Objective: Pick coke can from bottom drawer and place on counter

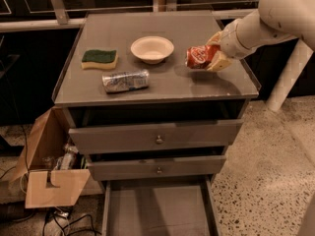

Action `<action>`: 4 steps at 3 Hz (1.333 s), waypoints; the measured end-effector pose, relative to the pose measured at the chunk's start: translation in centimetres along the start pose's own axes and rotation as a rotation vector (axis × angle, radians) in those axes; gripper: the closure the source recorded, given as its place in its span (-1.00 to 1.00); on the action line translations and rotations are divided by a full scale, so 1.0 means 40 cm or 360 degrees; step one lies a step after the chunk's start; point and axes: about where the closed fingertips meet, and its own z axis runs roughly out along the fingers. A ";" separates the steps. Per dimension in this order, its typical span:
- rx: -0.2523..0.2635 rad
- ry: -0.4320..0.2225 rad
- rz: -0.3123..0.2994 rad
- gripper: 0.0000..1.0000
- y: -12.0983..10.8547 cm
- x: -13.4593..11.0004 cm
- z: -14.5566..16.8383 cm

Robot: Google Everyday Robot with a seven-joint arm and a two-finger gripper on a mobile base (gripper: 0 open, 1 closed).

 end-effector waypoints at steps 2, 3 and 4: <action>-0.0163 0.0048 0.0008 1.00 0.019 0.053 0.026; -0.0209 0.0012 0.0059 1.00 0.038 0.061 0.033; -0.0246 -0.0069 0.0101 1.00 0.055 0.058 0.036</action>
Offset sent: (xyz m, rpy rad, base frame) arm 0.0037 -0.0261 -0.0239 -0.0475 0.1423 0.0122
